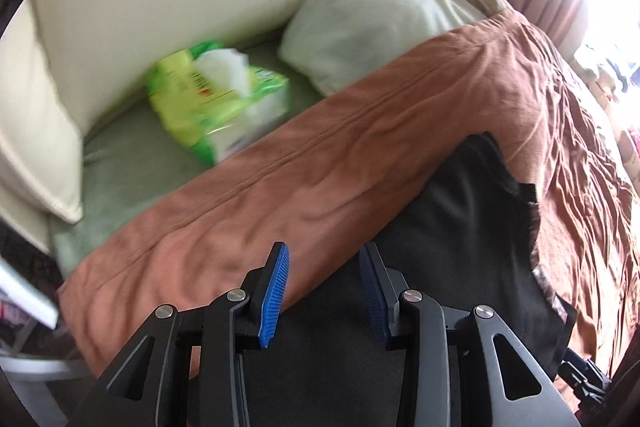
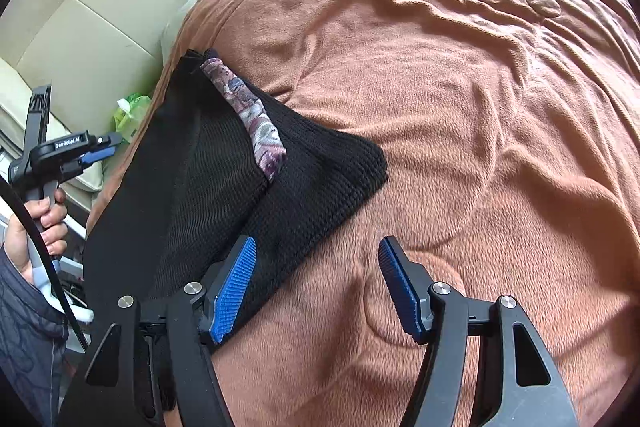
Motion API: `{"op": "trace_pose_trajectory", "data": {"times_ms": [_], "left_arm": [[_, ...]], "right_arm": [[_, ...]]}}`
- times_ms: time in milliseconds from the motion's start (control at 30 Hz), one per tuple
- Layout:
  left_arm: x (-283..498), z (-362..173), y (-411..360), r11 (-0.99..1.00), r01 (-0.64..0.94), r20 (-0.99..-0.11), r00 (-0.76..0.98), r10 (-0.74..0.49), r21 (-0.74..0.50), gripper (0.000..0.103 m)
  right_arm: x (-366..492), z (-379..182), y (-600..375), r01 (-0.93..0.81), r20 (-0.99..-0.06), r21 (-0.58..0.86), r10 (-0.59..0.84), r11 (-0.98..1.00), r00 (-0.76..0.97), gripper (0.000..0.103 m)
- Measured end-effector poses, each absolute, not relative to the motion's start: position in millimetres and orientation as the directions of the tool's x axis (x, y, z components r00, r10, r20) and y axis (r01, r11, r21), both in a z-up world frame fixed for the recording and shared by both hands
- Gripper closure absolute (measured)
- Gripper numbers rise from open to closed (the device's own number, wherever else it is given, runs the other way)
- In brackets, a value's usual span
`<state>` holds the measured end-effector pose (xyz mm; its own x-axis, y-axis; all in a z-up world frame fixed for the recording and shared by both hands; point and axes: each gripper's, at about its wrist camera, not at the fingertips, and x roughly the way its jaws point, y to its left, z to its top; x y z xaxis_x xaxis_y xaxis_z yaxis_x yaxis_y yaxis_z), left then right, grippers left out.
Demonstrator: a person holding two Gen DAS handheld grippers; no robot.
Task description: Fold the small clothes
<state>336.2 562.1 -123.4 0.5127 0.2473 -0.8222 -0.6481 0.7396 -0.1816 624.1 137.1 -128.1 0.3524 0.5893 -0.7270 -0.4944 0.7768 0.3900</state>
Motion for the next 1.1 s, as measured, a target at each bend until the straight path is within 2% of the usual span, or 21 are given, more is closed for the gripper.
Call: {"op": "trace_pose_trajectory", "data": {"times_ms": [67,367,667,833,1100], "left_arm": [[320,-126,565,0.716,-0.667,-0.831,0.506,0.232,-0.206,0.064],[268,-141,563,0.687,-0.715,-0.885,0.396,0.244,-0.130,0.064],[246,-165,561,0.642,-0.758,-0.912,0.340,0.232,-0.119,0.064],[231,-168,563,0.586,-0.790,-0.918,0.349,0.190,-0.180,0.058],[210,-175,556,0.534,-0.806,-0.920,0.373,0.122,-0.256,0.058]], "right_arm": [[620,-127,135,-0.495,-0.721,0.398,0.597,0.772,0.351,0.041],[583,-121,131,-0.500,-0.697,0.464,0.650,0.731,0.304,0.041],[546,-124,146,-0.490,-0.672,0.562,0.713,0.666,0.199,0.041],[535,-128,158,-0.468,-0.654,0.628,0.747,0.622,0.117,0.041],[519,-130,181,-0.480,-0.667,0.639,0.744,0.601,0.043,0.042]]}}
